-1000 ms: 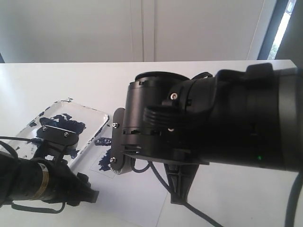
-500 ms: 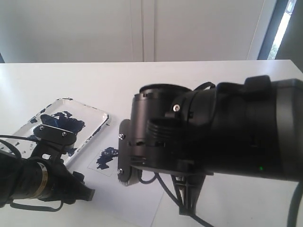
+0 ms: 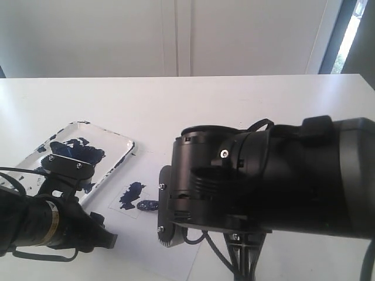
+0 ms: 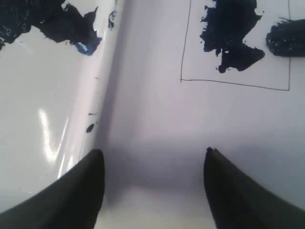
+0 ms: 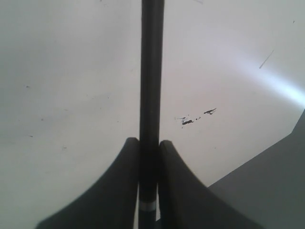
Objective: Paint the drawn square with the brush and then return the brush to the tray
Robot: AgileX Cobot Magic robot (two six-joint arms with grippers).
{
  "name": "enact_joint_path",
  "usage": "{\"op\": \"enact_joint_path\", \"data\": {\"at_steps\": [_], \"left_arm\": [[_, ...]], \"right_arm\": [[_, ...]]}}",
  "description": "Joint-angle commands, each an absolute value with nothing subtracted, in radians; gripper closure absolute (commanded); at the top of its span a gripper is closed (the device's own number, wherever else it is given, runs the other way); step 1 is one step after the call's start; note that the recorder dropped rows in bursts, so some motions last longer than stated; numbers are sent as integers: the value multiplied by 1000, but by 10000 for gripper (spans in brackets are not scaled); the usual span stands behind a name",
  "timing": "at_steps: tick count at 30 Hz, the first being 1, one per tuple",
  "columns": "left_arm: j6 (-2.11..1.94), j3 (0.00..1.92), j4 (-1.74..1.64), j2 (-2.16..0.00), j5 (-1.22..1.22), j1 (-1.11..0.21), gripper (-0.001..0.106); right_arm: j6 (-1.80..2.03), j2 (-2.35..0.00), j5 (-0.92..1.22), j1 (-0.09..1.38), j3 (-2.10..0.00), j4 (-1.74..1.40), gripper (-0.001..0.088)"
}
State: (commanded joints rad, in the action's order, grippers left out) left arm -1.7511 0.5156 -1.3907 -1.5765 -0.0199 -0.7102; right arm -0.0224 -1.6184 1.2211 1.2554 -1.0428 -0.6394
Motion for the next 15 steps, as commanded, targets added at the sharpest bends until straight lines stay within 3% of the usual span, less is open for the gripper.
{"op": "enact_joint_path", "data": {"at_steps": [15], "left_arm": [[-1751, 516, -1391, -1577, -6, -710, 413]], "right_arm": [[0, -1710, 1221, 1255, -1043, -777, 868]]}}
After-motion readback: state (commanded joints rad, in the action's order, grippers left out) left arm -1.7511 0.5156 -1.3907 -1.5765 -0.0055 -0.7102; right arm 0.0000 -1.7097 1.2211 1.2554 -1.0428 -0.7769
